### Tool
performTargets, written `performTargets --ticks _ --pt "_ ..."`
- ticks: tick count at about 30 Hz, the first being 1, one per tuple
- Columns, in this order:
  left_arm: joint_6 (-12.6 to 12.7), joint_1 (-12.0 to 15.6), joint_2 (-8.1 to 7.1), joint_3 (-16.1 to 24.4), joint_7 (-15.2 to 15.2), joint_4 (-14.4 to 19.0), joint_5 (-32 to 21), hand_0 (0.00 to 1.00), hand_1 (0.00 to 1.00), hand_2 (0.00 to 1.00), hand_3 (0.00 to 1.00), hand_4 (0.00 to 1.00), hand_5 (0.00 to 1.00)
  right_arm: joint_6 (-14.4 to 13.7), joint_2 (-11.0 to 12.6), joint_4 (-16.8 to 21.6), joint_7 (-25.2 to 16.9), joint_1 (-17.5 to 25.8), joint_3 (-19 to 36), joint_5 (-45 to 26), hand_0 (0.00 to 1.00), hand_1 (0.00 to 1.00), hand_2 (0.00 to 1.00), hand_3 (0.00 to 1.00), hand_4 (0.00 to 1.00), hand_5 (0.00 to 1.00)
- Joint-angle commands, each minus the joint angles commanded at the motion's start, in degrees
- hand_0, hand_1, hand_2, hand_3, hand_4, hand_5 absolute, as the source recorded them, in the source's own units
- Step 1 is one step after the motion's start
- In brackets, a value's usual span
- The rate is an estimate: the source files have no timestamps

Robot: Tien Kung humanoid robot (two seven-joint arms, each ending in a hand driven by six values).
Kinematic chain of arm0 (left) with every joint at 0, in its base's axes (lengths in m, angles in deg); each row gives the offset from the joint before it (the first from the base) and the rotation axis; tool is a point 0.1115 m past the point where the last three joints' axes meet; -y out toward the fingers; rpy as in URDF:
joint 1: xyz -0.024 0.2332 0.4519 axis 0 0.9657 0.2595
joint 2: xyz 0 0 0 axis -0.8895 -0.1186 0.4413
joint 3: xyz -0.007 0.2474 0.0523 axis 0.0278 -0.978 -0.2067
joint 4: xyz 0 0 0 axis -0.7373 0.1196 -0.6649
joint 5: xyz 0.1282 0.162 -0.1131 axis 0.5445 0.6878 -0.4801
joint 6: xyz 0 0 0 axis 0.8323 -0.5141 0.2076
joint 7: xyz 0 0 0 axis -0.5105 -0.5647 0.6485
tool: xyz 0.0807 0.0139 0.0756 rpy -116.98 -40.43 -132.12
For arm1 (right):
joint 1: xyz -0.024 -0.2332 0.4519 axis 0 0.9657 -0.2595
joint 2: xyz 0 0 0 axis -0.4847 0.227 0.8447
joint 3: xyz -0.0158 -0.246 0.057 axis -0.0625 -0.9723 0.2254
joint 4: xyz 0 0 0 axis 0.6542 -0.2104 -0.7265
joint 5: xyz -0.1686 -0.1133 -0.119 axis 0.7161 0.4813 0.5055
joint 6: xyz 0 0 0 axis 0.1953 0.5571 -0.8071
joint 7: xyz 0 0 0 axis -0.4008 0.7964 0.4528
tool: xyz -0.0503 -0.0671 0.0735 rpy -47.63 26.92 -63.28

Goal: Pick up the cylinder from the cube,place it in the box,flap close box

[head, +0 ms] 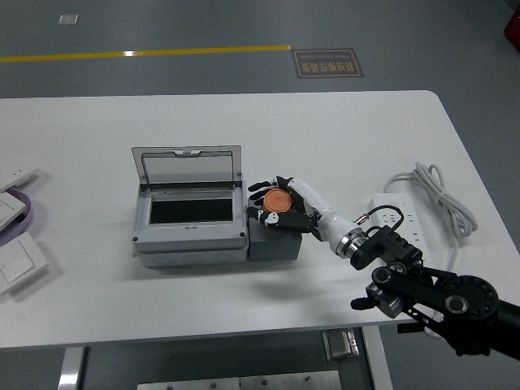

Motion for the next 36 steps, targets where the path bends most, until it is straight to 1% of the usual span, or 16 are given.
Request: performTargets --ticks 3,4,9,10,15,16,21,22,27,28,33,34,36 --pt "0.01 -0.01 -0.01 -0.06 0.0 -0.01 -0.01 0.602 0.581 0.57 0.639 0.707 0.268 -0.05 -0.02 -0.02 0.02 -0.01 -0.01 0.01 0.714 0.661 0.638 0.676 0.502 0.033" --pt "0.02 -0.02 -0.02 -0.08 0.0 -0.01 -0.03 0.601 0.581 0.569 0.637 0.705 0.266 -0.07 -0.02 -0.03 0.02 -0.03 -0.01 0.0 0.716 0.661 0.625 0.667 0.369 0.02" --pt "0.03 -0.04 -0.03 -0.08 -0.02 -0.02 0.0 0.601 0.581 0.569 0.637 0.705 0.266 -0.14 -0.03 -0.03 0.01 -0.04 -0.04 -0.15 0.716 0.661 0.625 0.667 0.369 0.02" --pt "0.03 -0.03 -0.03 -0.07 -0.02 -0.01 0.02 0.602 0.58 0.568 0.637 0.705 0.265 -0.14 -0.03 -0.02 0.02 -0.03 -0.04 -0.17 0.746 0.656 0.611 0.655 0.144 0.002" --pt "0.02 -0.08 -0.03 0.07 -0.04 -0.02 0.1 0.602 0.58 0.568 0.637 0.705 0.265 0.03 -0.04 -0.05 0.16 -0.03 -0.04 -0.48 0.746 0.656 0.611 0.655 0.144 0.002" --pt "0.03 -0.1 -0.04 0.1 -0.05 -0.02 0.15 0.599 0.58 0.567 0.635 0.704 0.264 0.06 -0.05 -0.06 0.15 -0.04 -0.05 -0.61 0.753 0.643 0.598 0.64 0.002 0.002" --pt "0.03 -0.13 -0.04 0.08 -0.08 -0.04 0.11 0.599 0.58 0.567 0.635 0.704 0.264 0.09 -0.08 0.01 0.37 0.0 0.02 -0.87 0.753 0.643 0.598 0.64 0.002 0.002" --pt "0.03 -0.13 -0.03 0.09 -0.08 -0.04 0.13 0.599 0.58 0.567 0.635 0.703 0.263 0.08 -0.1 0.04 0.49 0.02 0.05 -0.83 0.724 0.631 0.586 0.617 0.002 0.002" --pt "0.06 -0.12 -0.03 0.22 -0.15 -0.02 0.23 0.599 0.58 0.567 0.635 0.703 0.263 0.07 -0.18 0.19 1.04 0.05 0.15 -0.56 0.724 0.631 0.586 0.617 0.002 0.002" --pt "0.08 -0.12 -0.03 0.18 -0.16 -0.03 0.19 0.599 0.58 0.567 0.635 0.703 0.261 0.07 -0.18 0.23 1.14 0.05 0.16 -0.48 0.689 0.604 0.565 0.558 0.002 0.002" --pt "0.16 -0.07 -0.03 0.1 -0.22 -0.02 0.11 0.599 0.58 0.567 0.635 0.703 0.261 -0.33 -0.28 0.35 1.26 0.07 0.37 -0.06 0.689 0.604 0.565 0.558 0.002 0.002" --pt "0.17 -0.07 -0.03 0.11 -0.23 -0.02 0.12 0.599 0.58 0.568 0.634 0.702 0.26 -0.45 -0.32 0.35 1.22 0.09 0.45 0.0 0.676 0.578 0.547 0.469 0.002 0.002" --pt "0.19 -0.08 -0.03 0.17 -0.27 -0.02 0.16 0.599 0.58 0.568 0.634 0.702 0.26 -0.68 -0.41 0.35 1.13 0.13 0.61 0.11 0.676 0.578 0.547 0.469 0.002 0.002"
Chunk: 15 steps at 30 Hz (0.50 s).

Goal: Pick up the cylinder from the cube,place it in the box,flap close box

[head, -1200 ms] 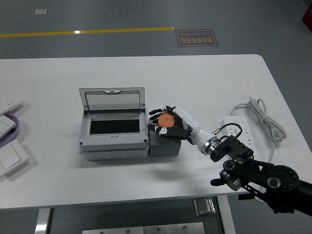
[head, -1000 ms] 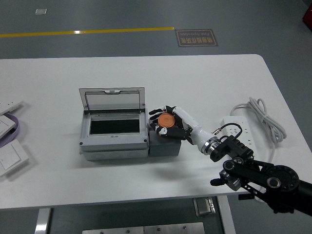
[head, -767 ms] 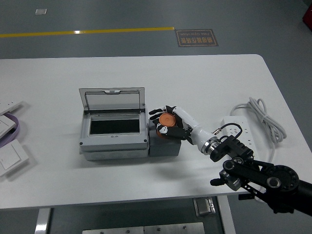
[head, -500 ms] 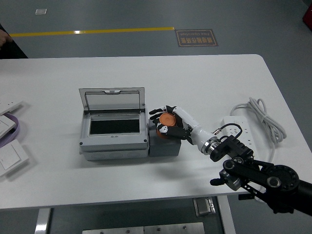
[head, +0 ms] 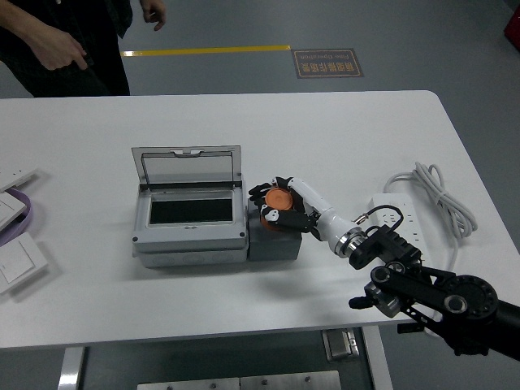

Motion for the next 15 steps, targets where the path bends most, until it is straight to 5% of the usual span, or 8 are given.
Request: performTargets --ticks 15 --pt "0.39 0.0 0.0 -0.07 -0.38 -0.03 -0.28 0.599 0.579 0.566 0.634 0.702 0.261 -1.34 -0.53 0.26 -1.25 0.58 1.4 0.14 0.658 0.568 0.541 0.404 0.002 0.002"
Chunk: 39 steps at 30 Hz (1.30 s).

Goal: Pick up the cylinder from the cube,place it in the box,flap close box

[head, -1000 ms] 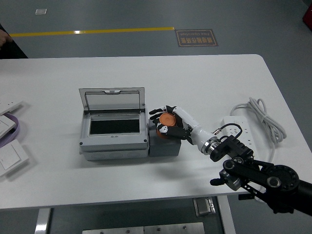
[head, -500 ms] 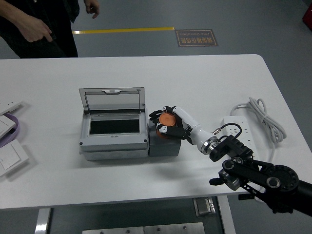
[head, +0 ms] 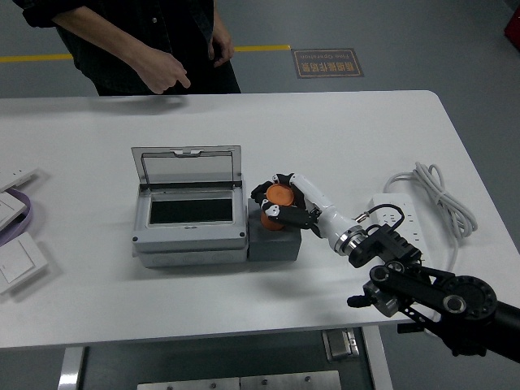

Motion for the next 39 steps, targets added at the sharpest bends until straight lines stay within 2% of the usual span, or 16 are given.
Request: performTargets --ticks 1,6,7,16,19,24,25,30,31,36,37,39 --pt "0.01 -0.02 0.01 0.04 -0.02 0.0 0.02 0.599 0.579 0.567 0.634 0.702 0.264 -0.16 -0.05 0.08 -0.15 0.03 0.19 -0.01 0.626 0.557 0.537 0.385 0.002 0.002" --pt "0.09 -0.08 0.03 0.25 -0.14 -0.05 -0.03 0.599 0.579 0.567 0.634 0.702 0.264 -1.21 -0.17 0.81 -0.81 0.3 1.2 0.13 0.626 0.557 0.537 0.385 0.002 0.002" --pt "0.12 -0.09 0.03 0.24 -0.18 -0.07 -0.08 0.598 0.579 0.566 0.634 0.703 0.269 -1.54 -0.2 1.15 -0.89 0.37 1.5 0.24 0.539 0.476 0.497 0.351 0.002 0.002" --pt "0.31 -0.18 0.13 -0.15 -0.39 -0.14 -0.7 0.598 0.578 0.566 0.633 0.704 0.274 -6.4 -0.89 6.98 -1.02 -0.89 2.77 1.86 0.538 0.469 0.489 0.346 0.002 0.002" --pt "0.4 -0.18 0.15 -0.53 -0.44 -0.19 -1.09 0.597 0.578 0.565 0.633 0.704 0.28 -7.12 -1.98 8.81 -0.9 -2.86 1.92 2.06 0.524 0.448 0.475 0.343 0.002 0.002" --pt "0.48 -0.22 0.12 -1.23 -0.47 -0.26 -1.68 0.597 0.578 0.565 0.633 0.704 0.28 -7.69 -4.67 9.36 0.33 -7.02 0.03 3.82 0.524 0.448 0.475 0.343 0.002 0.002" --pt "0.51 -0.26 0.09 -1.44 -0.49 -0.29 -1.85 0.597 0.577 0.566 0.633 0.703 0.288 -7.85 -5.34 9.37 0.83 -8.14 -0.54 4.74 0.406 0.367 0.452 0.326 0.015 0.002" --pt "0.56 -0.41 -0.07 -2.14 -0.53 -0.34 -2.31 0.597 0.577 0.566 0.633 0.703 0.288 -8.46 -7.54 9.26 2.47 -11.69 -2.59 8.07 0.406 0.367 0.452 0.326 0.015 0.002" --pt "0.58 -0.43 -0.09 -2.3 -0.53 -0.34 -2.42 0.597 0.577 0.566 0.633 0.704 0.299 -8.44 -7.96 9.18 2.64 -12.35 -3.04 8.44 0.264 0.27 0.323 0.297 0.002 0.002" --pt "0.63 -0.46 -0.15 -2.85 -0.49 -0.32 -2.72 0.597 0.577 0.566 0.633 0.704 0.299 -8.38 -9.02 8.72 3.23 -14.07 -4.72 9.65 0.264 0.27 0.323 0.297 0.002 0.002" --pt "0.64 -0.47 -0.15 -2.91 -0.49 -0.31 -2.77 0.596 0.577 0.566 0.631 0.704 0.302 -8.35 -9.1 8.64 3.42 -14.22 -4.94 9.89 0.166 0.204 0.301 0.271 0.002 0.002" --pt "0.65 -0.51 -0.15 -3.02 -0.49 -0.31 -2.84 0.596 0.577 0.566 0.631 0.704 0.302 -8.1 -9.22 8.57 5.03 -14.56 -5.34 11.95 0.166 0.204 0.301 0.271 0.002 0.002"
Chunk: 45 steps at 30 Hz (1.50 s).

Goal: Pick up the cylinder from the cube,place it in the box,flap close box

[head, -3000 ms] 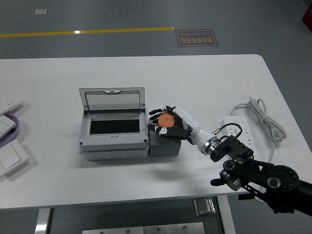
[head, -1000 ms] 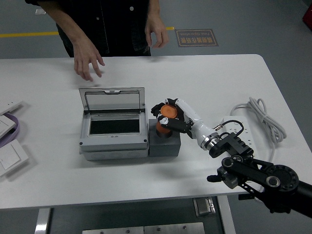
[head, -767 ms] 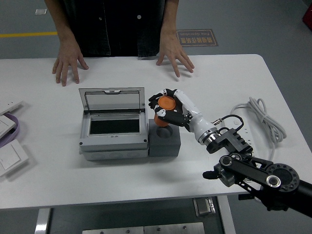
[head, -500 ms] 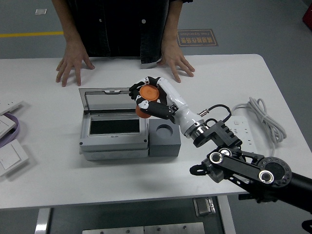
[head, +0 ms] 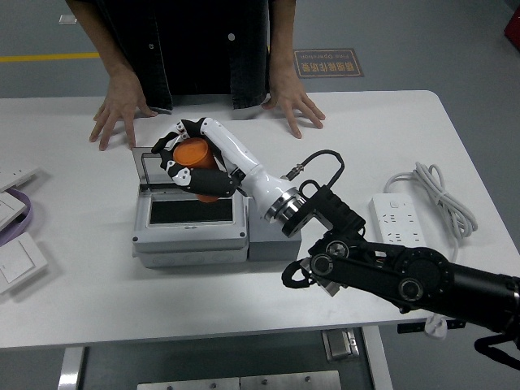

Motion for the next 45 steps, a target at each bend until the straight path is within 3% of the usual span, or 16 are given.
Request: performTargets --ticks 3,4,14,20,26,33,34,39,40,45 --pt "0.01 -0.06 -0.01 -0.07 -0.01 -0.01 -0.03 0.596 0.577 0.566 0.631 0.704 0.302 1.97 -0.23 0.44 4.32 -0.45 0.14 5.4 0.166 0.204 0.301 0.271 0.002 0.002" --pt "0.01 -0.08 -0.02 -0.05 -0.01 -0.01 -0.01 0.595 0.577 0.565 0.631 0.704 0.303 3.21 -0.36 0.39 6.3 -0.64 0.2 7.8 0.002 0.119 0.27 0.232 0.002 0.002" --pt "-0.05 -0.34 -0.05 0.04 -0.03 -0.02 0.21 0.595 0.577 0.565 0.631 0.703 0.306 15.32 -1.93 -5.09 23.79 -1.62 -3.31 29.84 0.002 0.089 0.259 0.216 0.002 0.002" --pt "-0.03 -0.37 -0.04 -0.03 -0.01 -0.01 0.22 0.597 0.576 0.565 0.631 0.701 0.306 17.3 -2.73 -7.22 31.23 -2.29 -4.31 42.11 0.002 0.082 0.259 0.217 0.002 0.002" --pt "0.14 -0.45 -0.01 -0.12 -0.08 -0.06 0.05 0.595 0.577 0.565 0.631 0.699 0.305 15.13 -3.46 -6.95 31.63 -2.87 -4.33 50.18 0.002 0.086 0.258 0.225 0.002 0.002" --pt "0.19 -0.59 -0.02 -0.1 -0.1 -0.05 0.2 0.595 0.577 0.565 0.631 0.699 0.305 11.92 -4.2 -7.36 28.33 -3.69 -6.13 48.87 0.002 0.091 0.273 0.239 0.002 0.002" --pt "0.19 -0.59 -0.03 -0.15 -0.09 -0.05 0.15 0.595 0.576 0.565 0.631 0.699 0.304 11.73 -4.27 -7.52 28.05 -3.78 -6.34 48.62 0.273 0.246 0.395 0.355 0.002 0.002" --pt "0.16 -0.72 0.08 -0.07 -0.06 -0.05 0.22 0.595 0.576 0.565 0.631 0.699 0.304 10.8 -4.67 -8.99 26.74 -4.4 -7.14 47.73 0.273 0.246 0.395 0.355 0.002 0.002" --pt "0.14 -0.75 0.11 -0.04 -0.05 -0.04 0.28 0.595 0.576 0.565 0.632 0.7 0.303 10.73 -4.74 -9.29 26.58 -4.52 -7.29 47.56 0.447 0.391 0.462 0.407 0.091 0.002" --pt "0.14 -0.86 0.09 -0.17 -0.01 -0.04 0.27 0.595 0.576 0.565 0.632 0.7 0.303 10.73 -5.2 -10.95 25.77 -4.98 -8.26 45.91 0.447 0.391 0.462 0.407 0.091 0.002"
